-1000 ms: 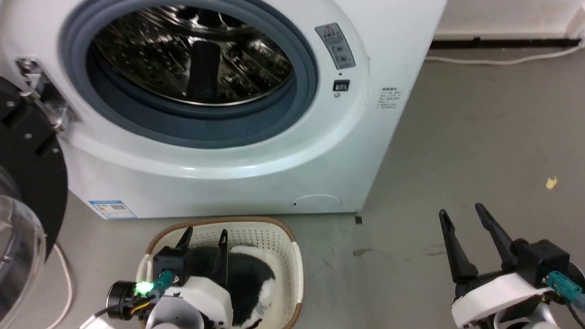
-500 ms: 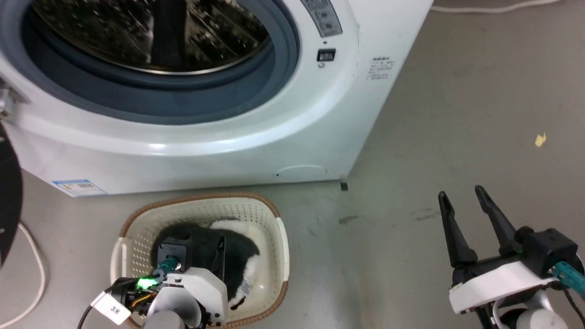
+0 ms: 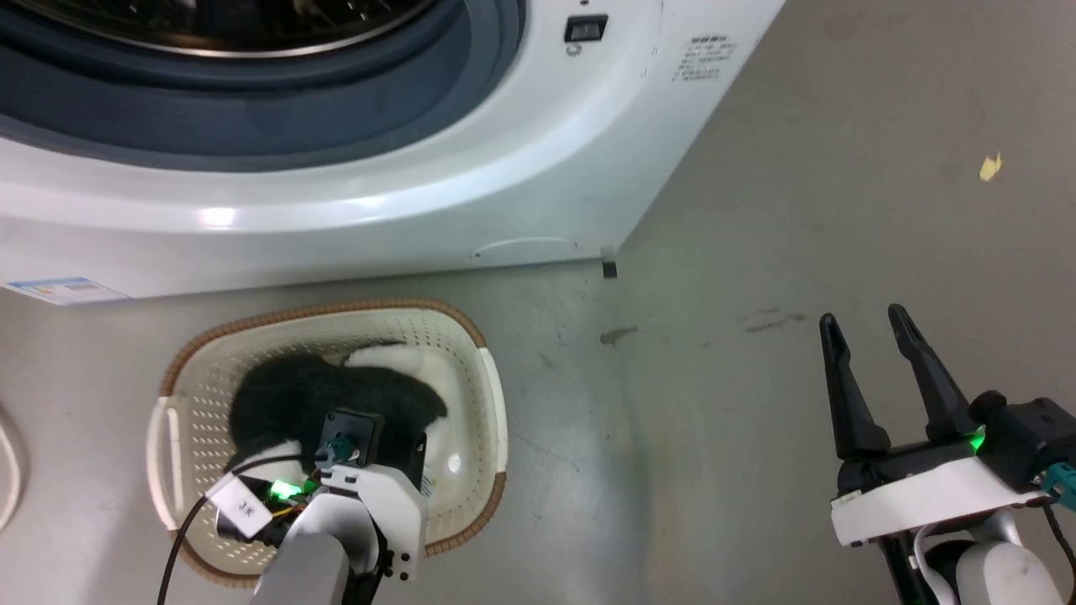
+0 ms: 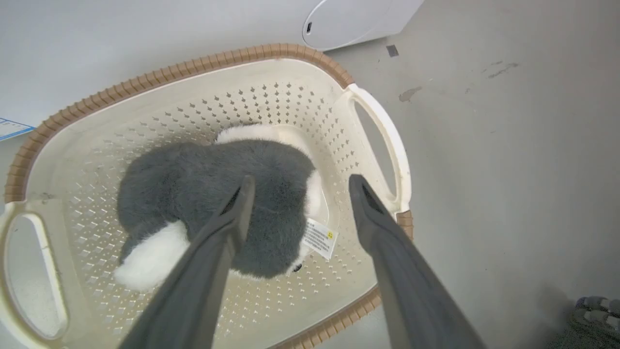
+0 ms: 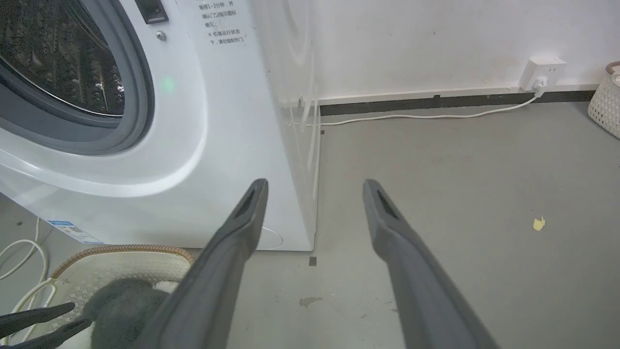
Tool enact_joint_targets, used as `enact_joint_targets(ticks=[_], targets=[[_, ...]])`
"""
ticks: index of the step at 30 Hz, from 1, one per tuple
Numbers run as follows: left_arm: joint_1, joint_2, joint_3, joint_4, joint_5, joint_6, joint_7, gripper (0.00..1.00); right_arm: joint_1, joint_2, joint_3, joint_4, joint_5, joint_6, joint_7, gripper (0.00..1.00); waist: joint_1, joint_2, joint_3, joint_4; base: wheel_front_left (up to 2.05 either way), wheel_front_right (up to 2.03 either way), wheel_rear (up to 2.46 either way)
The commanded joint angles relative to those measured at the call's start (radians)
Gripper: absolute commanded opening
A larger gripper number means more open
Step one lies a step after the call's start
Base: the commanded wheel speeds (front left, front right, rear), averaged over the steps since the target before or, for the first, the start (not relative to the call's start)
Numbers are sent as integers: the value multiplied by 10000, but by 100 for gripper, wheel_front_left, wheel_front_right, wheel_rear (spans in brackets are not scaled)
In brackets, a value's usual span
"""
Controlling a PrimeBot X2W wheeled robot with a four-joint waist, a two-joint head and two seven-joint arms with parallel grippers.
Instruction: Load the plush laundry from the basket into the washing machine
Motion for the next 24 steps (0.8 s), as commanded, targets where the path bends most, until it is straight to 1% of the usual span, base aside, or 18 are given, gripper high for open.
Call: enact_joint_targets(ticks=[1,6,14,18,24], targets=[[-412,146,-180,398,-1,-71,108,100,-235,12,7,-74,168,-5,-148,100,-1,-1,316,-152,0,0,0],[-854,486,-786,979,325,-194,467,100,-384,13,38,-142,363,-5,-252,100,-1,-1,774,-391,0,0,0],[-1749,907,-600,1843,-265,-57,912,100,-581,14,89,-205,759,-6,-419,100,-1,-1,1488,-724,0,0,0],[-2178,1003,-521,2267,-615,-188,1200,100,-671,15,95,-208,999,-6,-502,100,-1,-1,1852,-856,0,0,0],[-2762,1232,-707,2785,-732,-255,1519,100,-862,15,106,-262,1244,-7,-607,100,-1,-1,2354,-1011,0,0,0]])
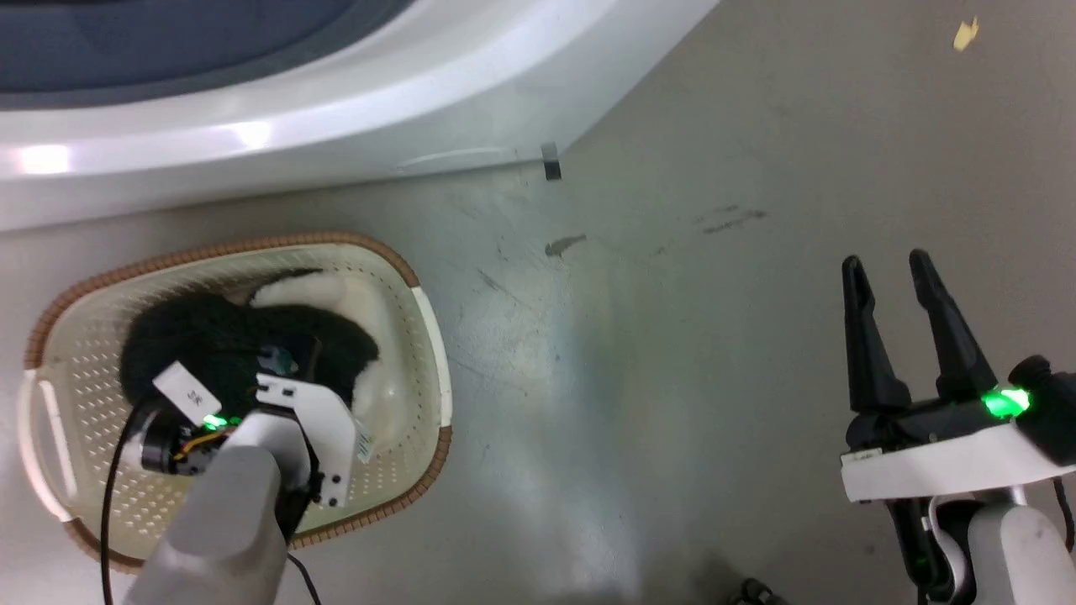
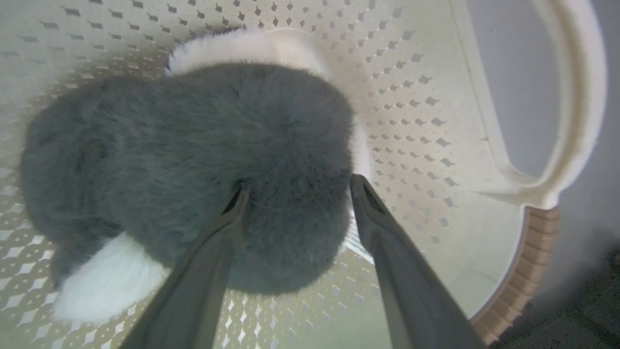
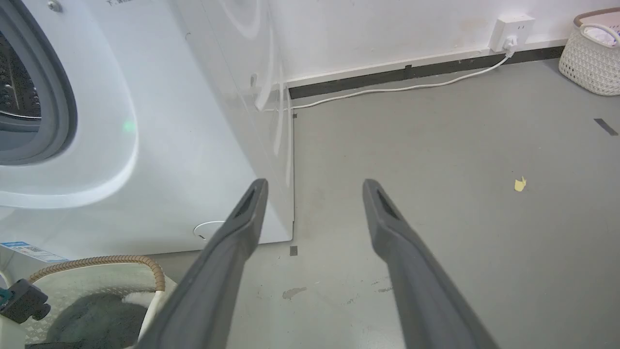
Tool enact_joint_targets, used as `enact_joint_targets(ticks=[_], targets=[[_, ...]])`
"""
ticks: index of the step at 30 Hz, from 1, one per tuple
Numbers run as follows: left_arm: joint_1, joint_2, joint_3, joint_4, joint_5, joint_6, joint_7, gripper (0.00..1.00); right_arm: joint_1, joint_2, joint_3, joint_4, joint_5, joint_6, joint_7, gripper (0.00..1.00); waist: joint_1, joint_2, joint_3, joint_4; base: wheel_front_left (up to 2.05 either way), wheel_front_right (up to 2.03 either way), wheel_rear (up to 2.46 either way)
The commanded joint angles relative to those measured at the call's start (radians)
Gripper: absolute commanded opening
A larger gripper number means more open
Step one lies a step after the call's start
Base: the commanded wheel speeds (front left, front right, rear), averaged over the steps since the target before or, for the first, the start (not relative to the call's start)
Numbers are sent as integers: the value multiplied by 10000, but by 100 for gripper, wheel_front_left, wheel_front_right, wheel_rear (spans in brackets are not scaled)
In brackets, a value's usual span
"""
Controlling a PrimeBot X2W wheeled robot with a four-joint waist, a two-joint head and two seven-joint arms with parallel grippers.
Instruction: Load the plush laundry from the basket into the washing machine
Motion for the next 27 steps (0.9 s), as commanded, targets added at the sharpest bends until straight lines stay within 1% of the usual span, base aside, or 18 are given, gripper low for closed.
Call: enact_joint_targets(ticks=[1,9,16,17,18,19,22,27], targets=[[-248,86,-52,217,-56,-76,61,100,-166,16,26,-77,97,-7,-83,100,0,-1,201,-100,0,0,0],[-1067,387,-353,1026,-251,-111,303,100,-454,17,54,-113,603,-7,-250,100,0,-1,1065,-347,0,0,0],[-1566,553,-574,1737,-460,107,324,100,-648,18,96,-85,871,-8,-396,100,0,-1,1638,-529,0,0,0],[-1591,575,-609,1843,-492,134,338,96,-665,18,106,-65,898,-8,-416,100,0,-1,1677,-552,0,0,0],[-1610,585,-646,1949,-526,144,351,27,-679,18,111,-41,916,-8,-437,100,0,-1,1703,-566,0,0,0],[-1628,589,-681,2053,-567,131,342,0,-692,19,114,-25,926,-8,-458,100,0,-1,1721,-576,0,0,0],[-1667,567,-747,2344,-730,90,158,0,-733,19,63,-9,938,-9,-521,100,0,-1,1686,-582,0,0,0],[-1648,420,-834,2819,-1016,153,-414,0,-699,20,-123,39,876,-9,-625,100,0,-1,1270,-469,0,0,0]])
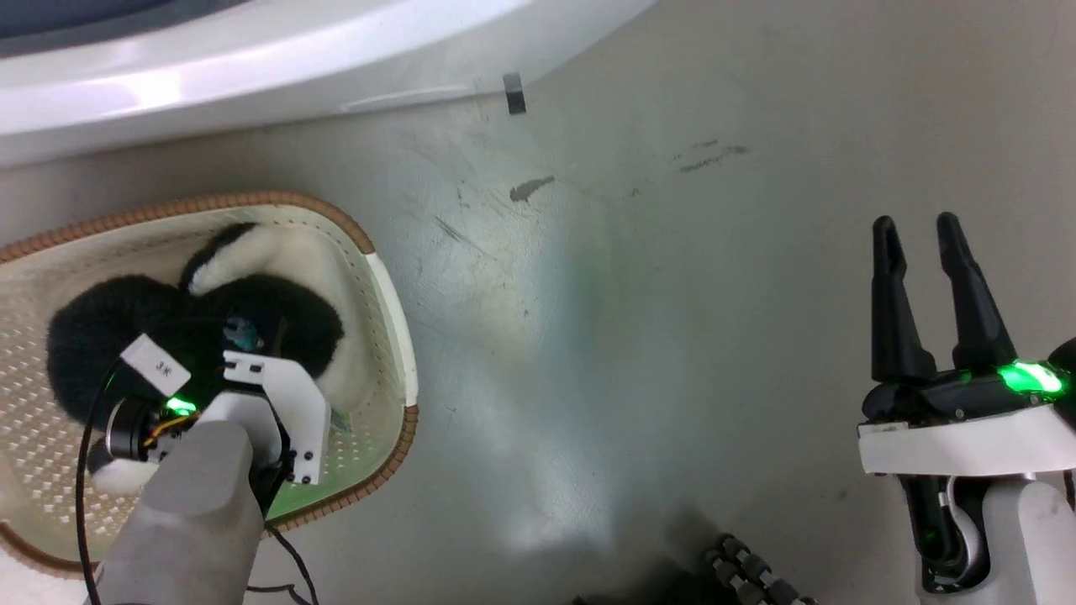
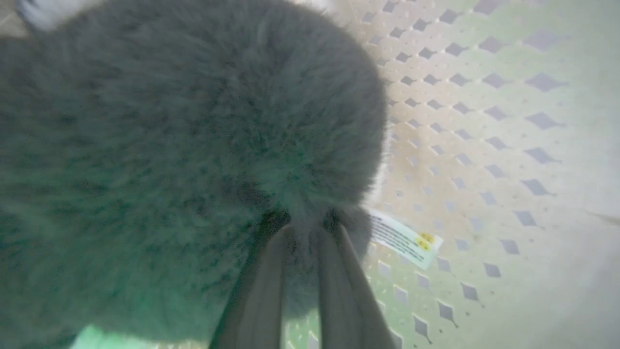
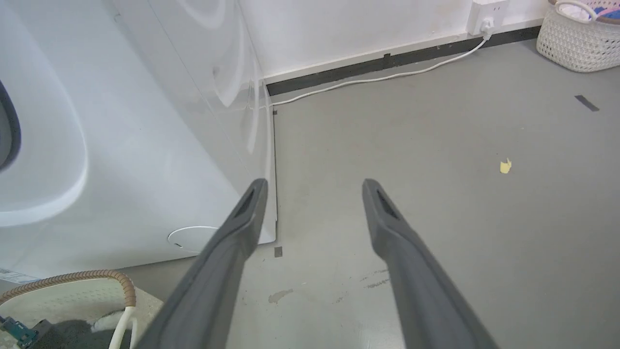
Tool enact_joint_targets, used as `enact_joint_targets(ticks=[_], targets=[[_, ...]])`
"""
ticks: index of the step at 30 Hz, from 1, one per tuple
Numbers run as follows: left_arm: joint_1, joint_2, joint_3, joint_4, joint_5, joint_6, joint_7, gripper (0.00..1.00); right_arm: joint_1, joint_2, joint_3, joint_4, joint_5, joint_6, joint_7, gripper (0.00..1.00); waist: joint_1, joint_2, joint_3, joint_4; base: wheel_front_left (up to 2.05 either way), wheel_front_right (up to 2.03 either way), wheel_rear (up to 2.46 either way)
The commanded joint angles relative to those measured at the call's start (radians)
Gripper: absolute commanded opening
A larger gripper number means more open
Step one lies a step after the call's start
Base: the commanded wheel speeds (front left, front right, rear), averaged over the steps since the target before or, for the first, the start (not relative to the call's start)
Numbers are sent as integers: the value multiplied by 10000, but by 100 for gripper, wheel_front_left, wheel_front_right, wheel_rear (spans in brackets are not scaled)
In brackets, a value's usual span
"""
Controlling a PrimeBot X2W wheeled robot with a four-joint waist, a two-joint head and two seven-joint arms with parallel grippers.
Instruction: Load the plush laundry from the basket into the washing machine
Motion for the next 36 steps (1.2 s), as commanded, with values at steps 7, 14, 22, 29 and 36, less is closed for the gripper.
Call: enact_joint_targets(ticks=[7,14,22,29,36], targets=[[409,-197,-60,583,-458,-53,-1023,0,276,21,-253,253,-345,-9,-137,100,-1,-1,-1476,469,0,0,0],[1247,-632,-64,559,-740,-389,-2222,0,928,21,-456,596,-1030,-9,-137,100,-1,-1,-3191,1202,0,0,0],[2226,-951,-130,-138,-930,-634,-3403,0,1491,21,-597,752,-1466,-9,-137,100,-1,-1,-4794,1962,0,0,0],[3394,-977,76,-2232,-849,-597,-3466,0,1983,21,-738,826,-1656,-9,-138,100,-1,-1,-5842,2468,0,0,0],[4722,-1041,632,-4763,-699,-404,-3468,0,2369,21,-846,836,-1665,-9,-138,100,-1,-1,-6468,2719,0,0,0]])
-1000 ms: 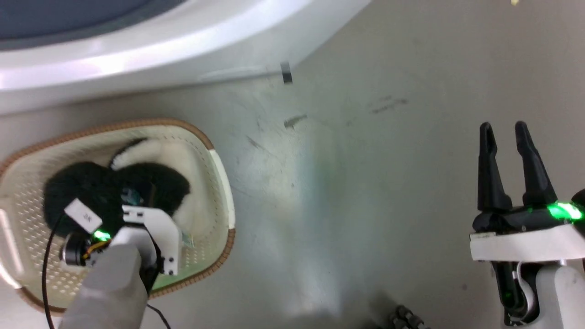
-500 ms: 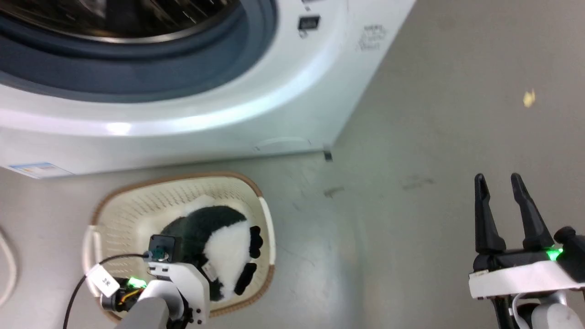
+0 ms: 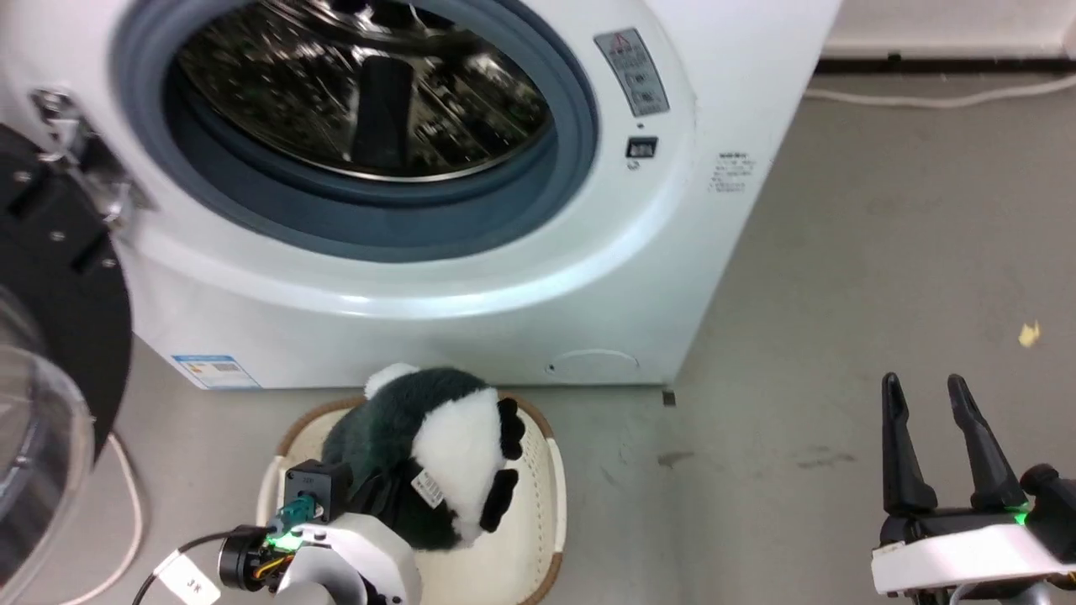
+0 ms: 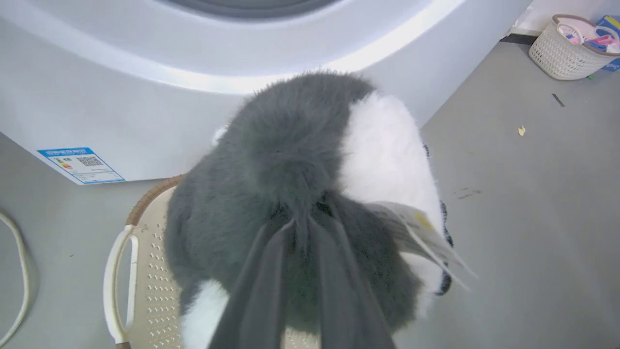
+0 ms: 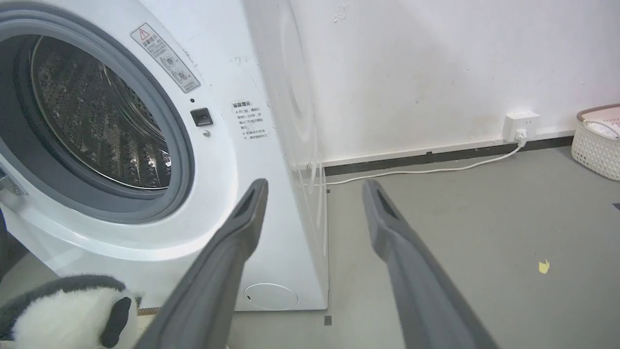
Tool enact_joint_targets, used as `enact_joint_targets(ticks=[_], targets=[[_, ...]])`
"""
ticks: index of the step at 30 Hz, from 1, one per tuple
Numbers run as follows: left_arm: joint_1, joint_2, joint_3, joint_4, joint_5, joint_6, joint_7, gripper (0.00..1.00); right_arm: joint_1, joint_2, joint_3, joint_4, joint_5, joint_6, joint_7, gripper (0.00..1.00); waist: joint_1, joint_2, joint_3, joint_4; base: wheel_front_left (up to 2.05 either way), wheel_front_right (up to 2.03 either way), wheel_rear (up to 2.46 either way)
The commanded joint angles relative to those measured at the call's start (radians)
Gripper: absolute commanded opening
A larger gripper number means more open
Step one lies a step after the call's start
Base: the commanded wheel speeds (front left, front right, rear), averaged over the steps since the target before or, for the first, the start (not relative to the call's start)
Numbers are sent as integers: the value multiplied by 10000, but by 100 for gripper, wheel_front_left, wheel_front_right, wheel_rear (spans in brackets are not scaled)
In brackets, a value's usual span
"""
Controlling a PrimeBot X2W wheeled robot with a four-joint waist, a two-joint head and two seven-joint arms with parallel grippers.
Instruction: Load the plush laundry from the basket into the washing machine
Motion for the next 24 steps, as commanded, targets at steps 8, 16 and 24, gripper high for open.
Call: enact_joint_targets(ticks=[8,16,24], targets=[[962,-127,709,-3140,664,341,-56,0,212,17,-14,-80,-47,-7,-45,100,2,-1,-311,123,0,0,0],[519,-276,1281,-5666,1295,446,-56,0,-97,17,87,-288,-59,-7,-45,100,2,-1,477,-295,0,0,0],[-1489,101,1688,-6013,1582,425,-55,0,-607,17,187,-406,76,-7,-45,100,2,-1,1681,-909,0,0,0]])
